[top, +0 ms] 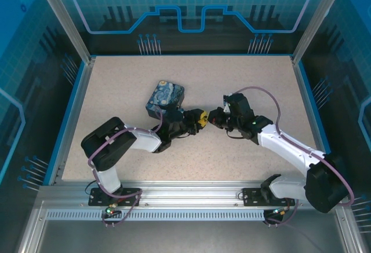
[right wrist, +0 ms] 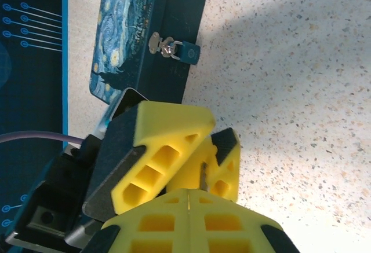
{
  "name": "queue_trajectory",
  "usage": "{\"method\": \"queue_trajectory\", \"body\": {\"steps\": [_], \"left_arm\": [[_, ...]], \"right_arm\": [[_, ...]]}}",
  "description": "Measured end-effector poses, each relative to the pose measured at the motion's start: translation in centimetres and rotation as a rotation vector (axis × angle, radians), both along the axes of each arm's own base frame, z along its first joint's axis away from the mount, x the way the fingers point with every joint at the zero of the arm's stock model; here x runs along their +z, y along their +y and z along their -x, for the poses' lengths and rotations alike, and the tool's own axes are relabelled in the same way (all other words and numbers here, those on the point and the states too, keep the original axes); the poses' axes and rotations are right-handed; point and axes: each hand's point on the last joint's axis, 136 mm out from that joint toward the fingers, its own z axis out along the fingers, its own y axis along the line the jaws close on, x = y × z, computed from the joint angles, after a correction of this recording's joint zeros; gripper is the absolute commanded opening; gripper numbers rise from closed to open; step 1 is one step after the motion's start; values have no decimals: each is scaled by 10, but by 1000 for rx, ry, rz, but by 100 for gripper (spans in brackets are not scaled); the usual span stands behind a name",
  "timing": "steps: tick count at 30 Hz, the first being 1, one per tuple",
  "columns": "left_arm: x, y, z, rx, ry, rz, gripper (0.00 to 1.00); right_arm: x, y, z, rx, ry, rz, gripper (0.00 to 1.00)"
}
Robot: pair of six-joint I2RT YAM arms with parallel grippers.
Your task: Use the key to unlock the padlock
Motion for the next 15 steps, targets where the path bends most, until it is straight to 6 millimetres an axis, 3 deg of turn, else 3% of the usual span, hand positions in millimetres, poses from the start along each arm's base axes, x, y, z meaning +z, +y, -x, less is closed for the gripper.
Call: {"method": "queue_trajectory", "body": {"steps": [9, 12, 13, 15], "left_arm": [[0, 2, -2, 11, -1, -3, 0], [0, 2, -2, 11, -2, -3, 0], [0, 2, -2, 11, -3, -4, 0], [0, 3, -3, 10, -15, -14, 0]], "right_arm": [[-6, -8, 0, -18, 8, 7, 0], [-5, -9, -1, -21, 6, 5, 0], [-5, -9, -1, -21, 5, 4, 9], [-3, -11, -1, -21, 0, 3, 40]]}}
